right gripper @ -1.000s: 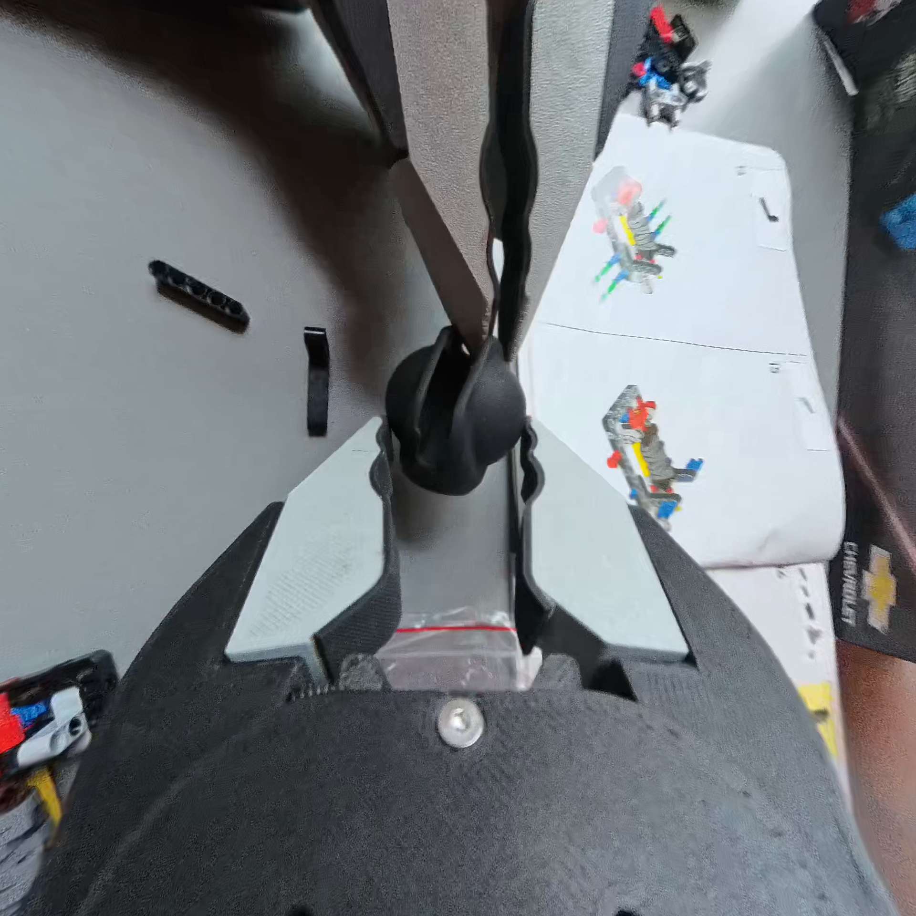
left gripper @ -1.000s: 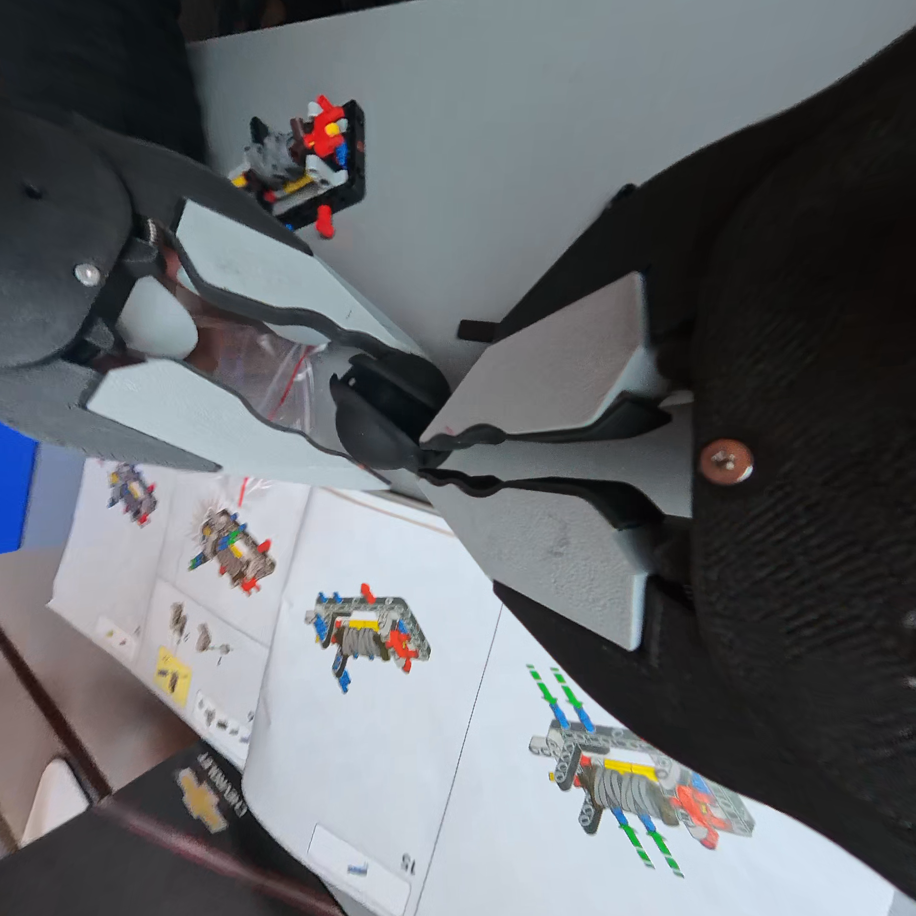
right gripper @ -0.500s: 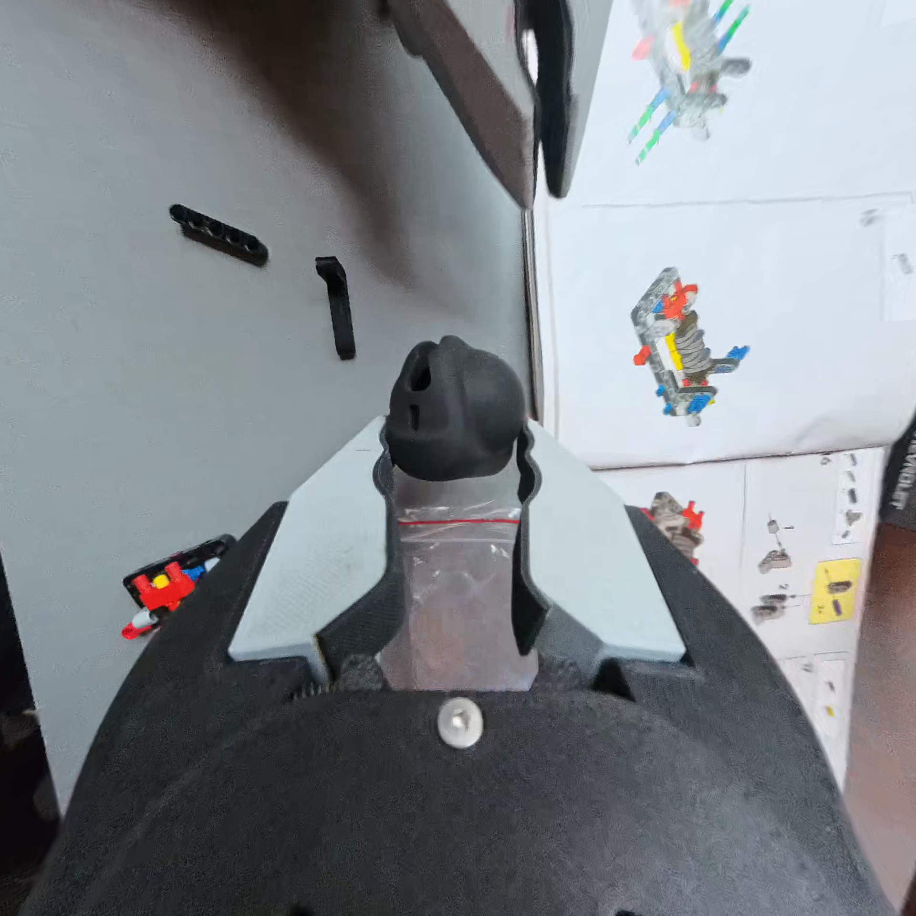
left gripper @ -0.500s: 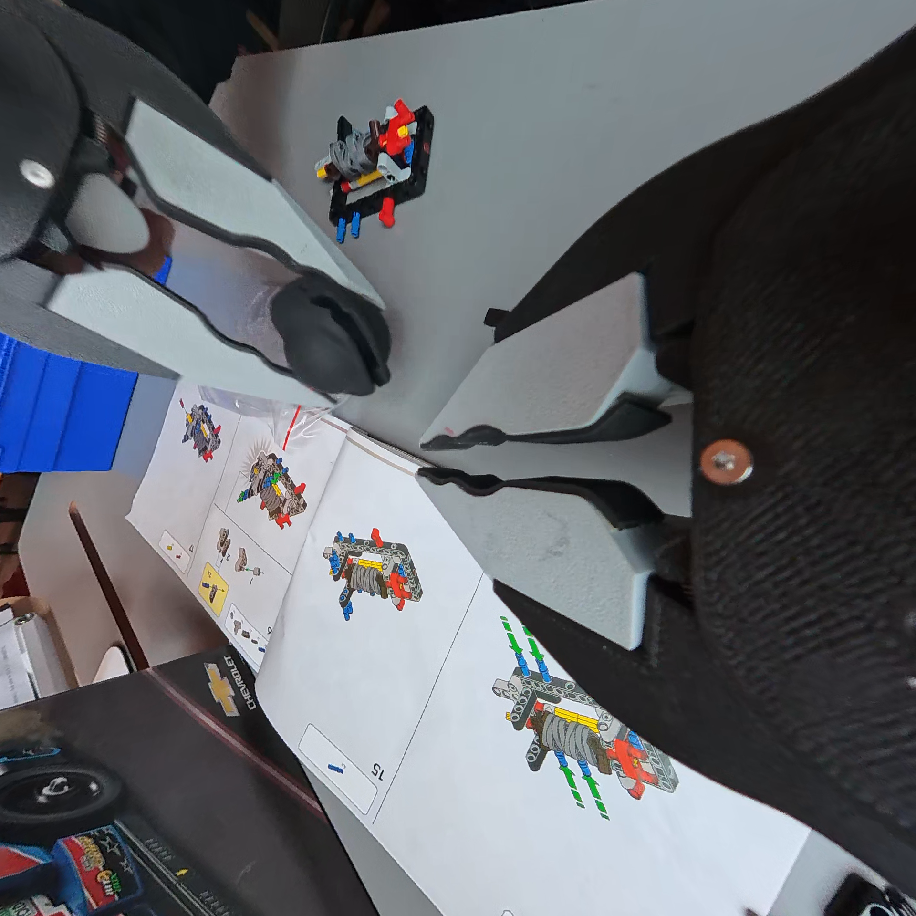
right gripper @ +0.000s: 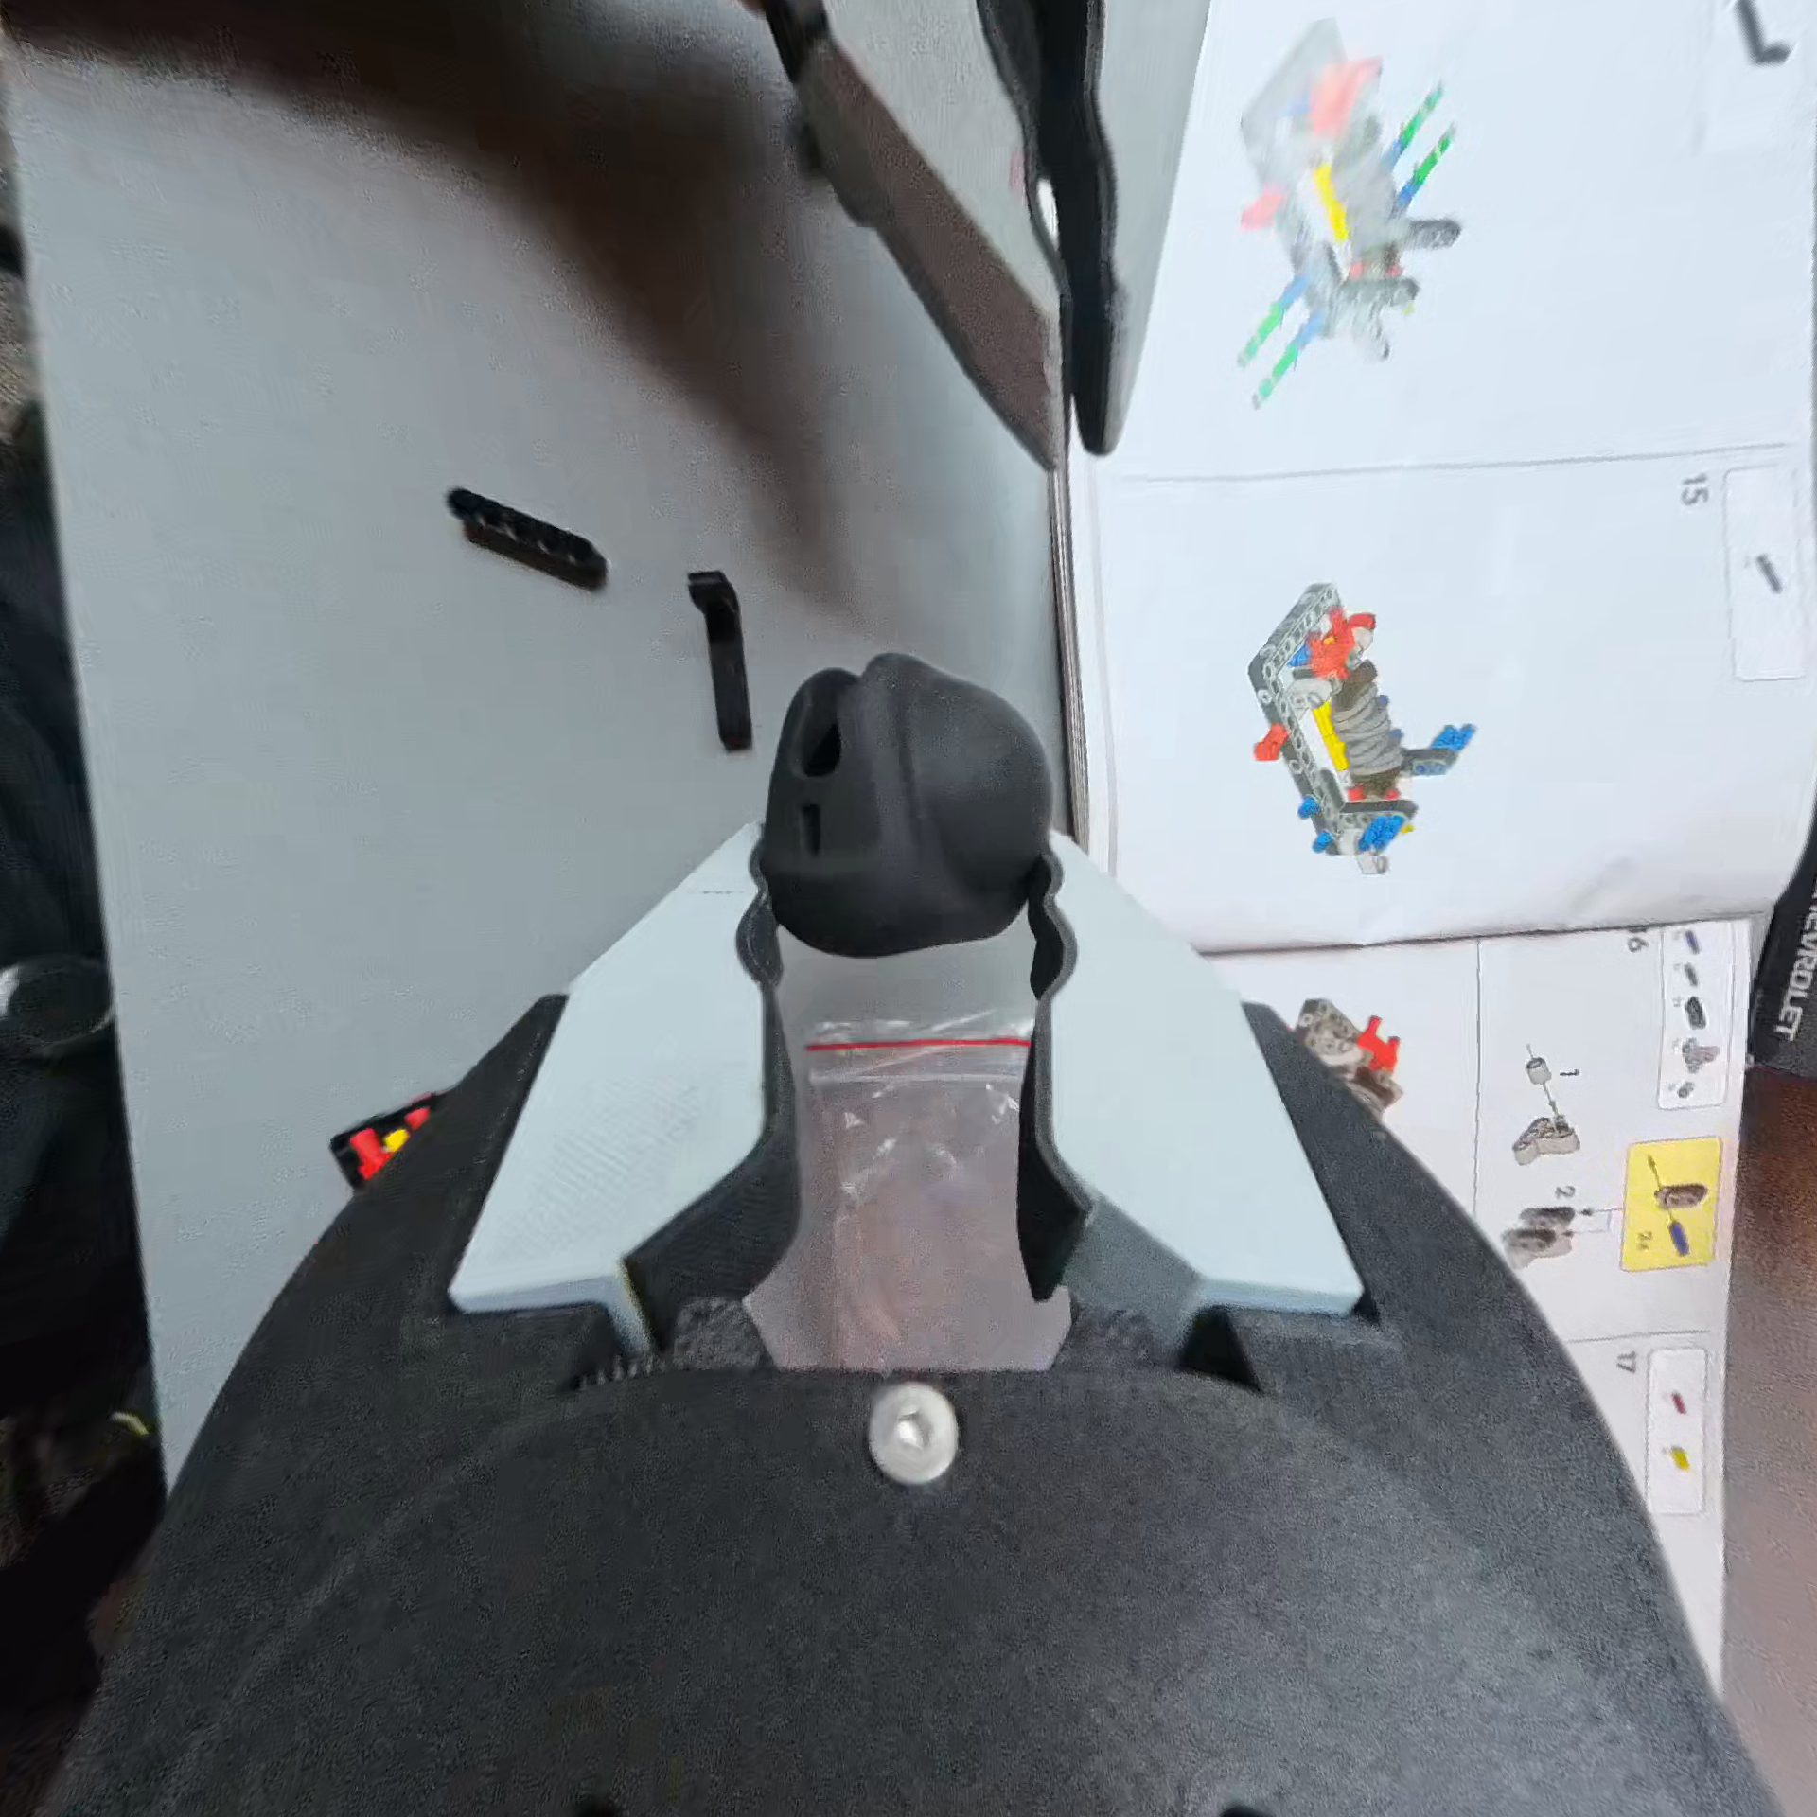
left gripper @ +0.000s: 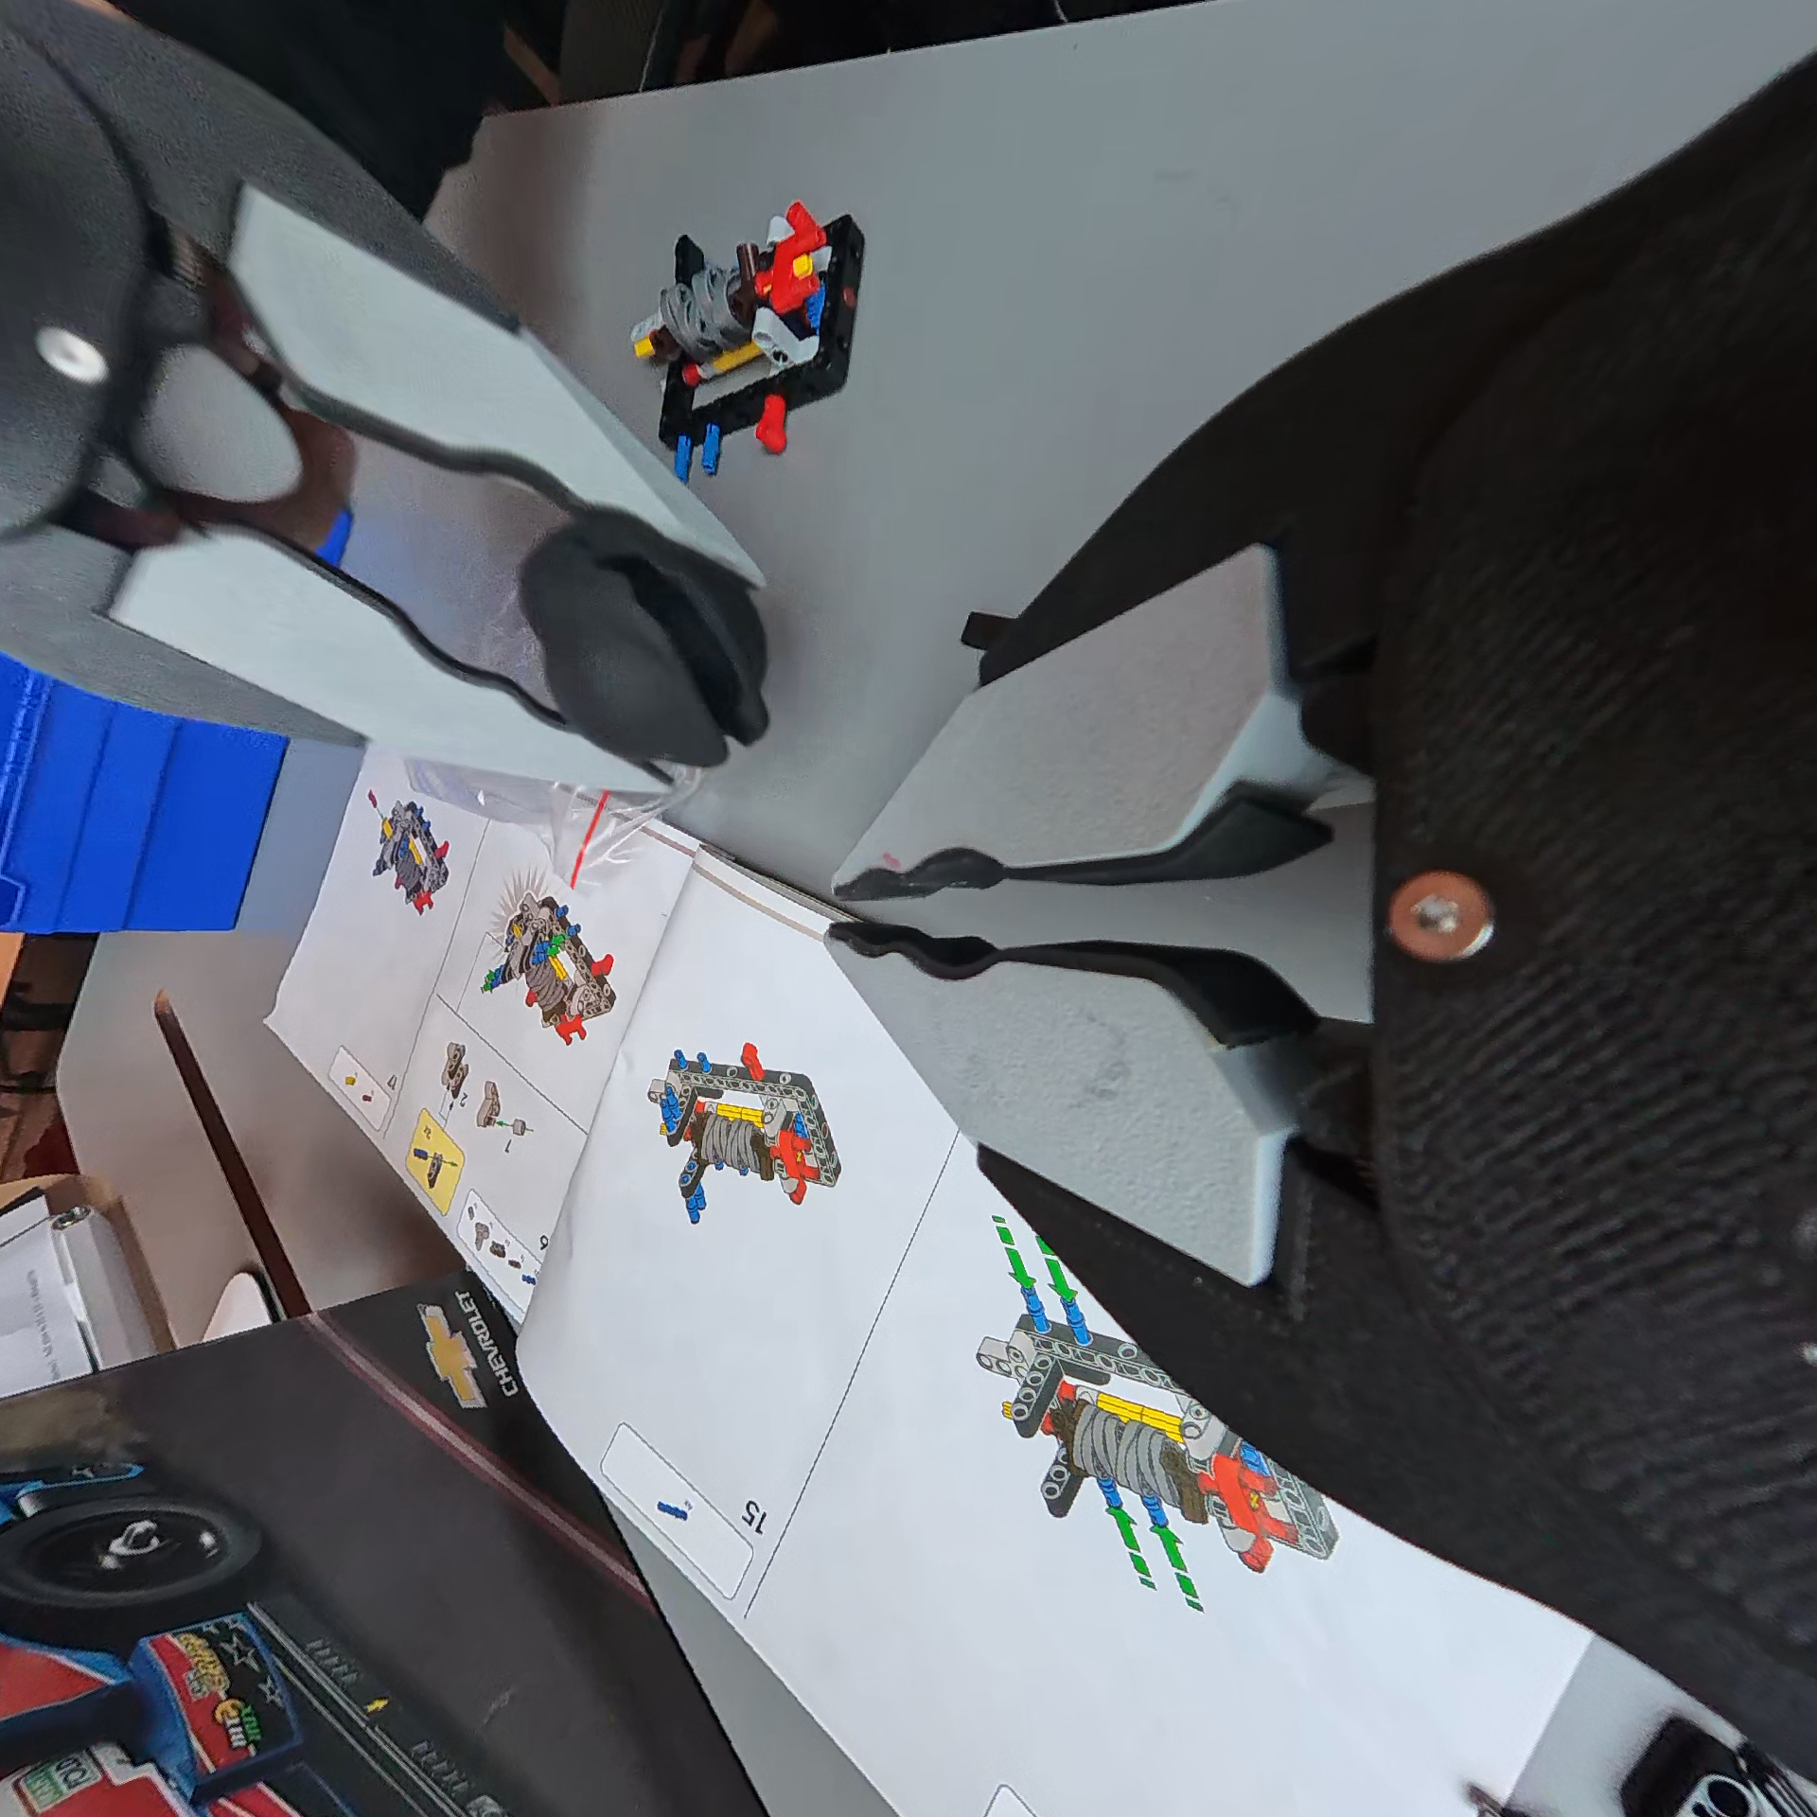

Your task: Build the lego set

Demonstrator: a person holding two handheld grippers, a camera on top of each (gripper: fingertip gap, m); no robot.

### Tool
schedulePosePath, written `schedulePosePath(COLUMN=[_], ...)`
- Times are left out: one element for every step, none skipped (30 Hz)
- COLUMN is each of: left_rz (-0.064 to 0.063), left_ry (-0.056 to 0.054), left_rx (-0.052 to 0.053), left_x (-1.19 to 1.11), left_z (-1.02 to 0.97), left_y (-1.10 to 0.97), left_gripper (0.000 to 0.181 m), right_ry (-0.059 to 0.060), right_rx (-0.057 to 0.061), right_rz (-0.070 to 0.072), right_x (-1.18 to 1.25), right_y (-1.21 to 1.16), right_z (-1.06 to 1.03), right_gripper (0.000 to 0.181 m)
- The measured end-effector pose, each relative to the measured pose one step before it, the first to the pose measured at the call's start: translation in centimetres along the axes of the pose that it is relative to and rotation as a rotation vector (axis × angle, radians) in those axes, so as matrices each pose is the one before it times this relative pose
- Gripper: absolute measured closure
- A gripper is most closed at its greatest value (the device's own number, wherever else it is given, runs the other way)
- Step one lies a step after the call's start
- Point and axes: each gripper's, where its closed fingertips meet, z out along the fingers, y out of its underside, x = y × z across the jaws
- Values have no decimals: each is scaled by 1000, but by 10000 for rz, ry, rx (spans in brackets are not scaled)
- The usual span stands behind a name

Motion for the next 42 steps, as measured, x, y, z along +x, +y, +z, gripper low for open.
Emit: schedulePosePath(left_rz=[2, 10, 15, 21, 39, 50, 49, 80, 109, 115, 105, 88, 58, 34, 52, 50, 7, -18, -59, -130, -179, -195, -281, -411, -452, -381, -213, -178, -284, -381, -358, -327, -229, -55, 189, 376, 482, 511, 509, 739, 1137, 1325], left_ry=[47, 3, -15, -8, 1, 4, -46, -41, -9, 7, -21, -19, 2, -9, -57, -84, 53, 238, 291, 163, 14, 74, 159, 182, 231, 56, -151, -250, -24, 217, 301, 319, 392, 248, -78, -261, -246, -224, -411, -528, -670, -1019], left_rx=[-10, -21, -49, -73, -56, -61, -73, -57, -23, 12, 21, -7, -29, -53, -64, -58, -92, -156, -223, -352, -413, -373, -306, -404, -488, -440, -343, -175, 39, 101, 157, 276, 335, 267, -2, -302, -293, -223, -258, -293, -321, -449], left_x=[73, 14, -6, 1, 17, 41, -26, 11, 108, 141, 109, 73, 67, 62, 25, 90, 443, 893, 1082, 919, 698, 800, 913, 803, 680, 198, -259, -484, -200, 80, 151, 229, 454, 419, 72, -52, 105, 222, -21, -98, -118, -574], left_z=[67, 91, 86, 86, 55, 48, 35, 31, 30, 48, 59, 71, 79, 73, 82, 89, 140, 257, 473, 681, 853, 965, 1051, 1144, 1158, 1081, 888, 680, 484, 361, 265, 147, 33, 8, 5, -33, -143, -280, -458, -619, -728, -850], left_y=[-10, 25, 102, 138, 115, 126, 134, 90, 28, -29, -36, 26, 73, 111, 95, -15, -145, -263, -291, -168, -86, -159, -207, -25, 94, 66, 11, -177, -526, -605, -683, -829, -918, -815, -470, -177, -254, -480, -604, -741, -839, -710], left_gripper=[180, 179, 179, 179, 179, 179, 179, 179, 177, 175, 174, 172, 170, 168, 164, 159, 155, 150, 144, 143, 143, 144, 146, 147, 144, 139, 138, 140, 143, 142, 143, 159, 173, 181, 181, 181, 181, 181, 181, 181, 181, 181], right_ry=[-86, 46, 19, -150, -197, -32, 98, 168, 84, 6, 76, 120, 84, 118, 205, 188, 129, 138, 159, 138, 138, 168, 171, 132, 85, 72, 88, 107, 74, 36, 63, 24, -123, -203, -149, -16, 94, 54, -60, -65, 12, 43], right_rx=[265, -87, -288, -426, -587, -620, -164, 451, 539, 597, 553, 260, 56, 109, 220, 204, 151, 205, 310, 337, 291, 237, 203, 178, 139, 118, 128, 130, 55, 5, 59, 104, 72, 5, -30, -57, -79, -51, -13, -28, -85, -129], right_rz=[31, 24, -18, 35, 103, 67, -36, -76, -57, -112, -81, 60, 116, 65, 39, 111, 229, 304, 338, 363, 381, 370, 335, 303, 272, 212, 139, 94, 64, 20, 17, 45, 12, -67, -136, -145, -80, -25, 4, 41, 60, 54], right_x=[-93, 121, 52, -209, -262, -20, 75, 96, -46, -223, -115, 82, 100, 99, 134, 101, 41, 82, 133, 153, 234, 365, 431, 402, 358, 322, 324, 340, 305, 241, 226, 98, -183, -353, -284, -77, 135, 98, -84, -69, 59, 131], right_y=[-604, 40, 502, 826, 1118, 1135, 309, -569, -816, -951, -870, -397, 55, 163, 186, 360, 550, 627, 631, 715, 861, 976, 1039, 1033, 996, 925, 807, 667, 602, 480, 292, 138, 124, 226, 372, 515, 640, 638, 586, 592, 669, 719], right_z=[-739, -87, 524, 1065, 1422, 1460, 651, -490, -1144, -1287, -1195, -974, -747, -577, -469, -413, -403, -490, -587, -698, -742, -745, -691, -624, -524, -443, -367, -301, -247, -229, -230, -220, -182, -147, -123, -139, -161, -177, -161, -128, -92, -123], right_gripper=[134, 134, 133, 133, 132, 130, 131, 132, 132, 132, 133, 132, 132, 132, 132, 132, 132, 132, 132, 132, 132, 132, 132, 132, 132, 132, 132, 132, 132, 132, 132, 132, 132, 132, 132, 132, 131, 131, 132, 132, 132, 132])
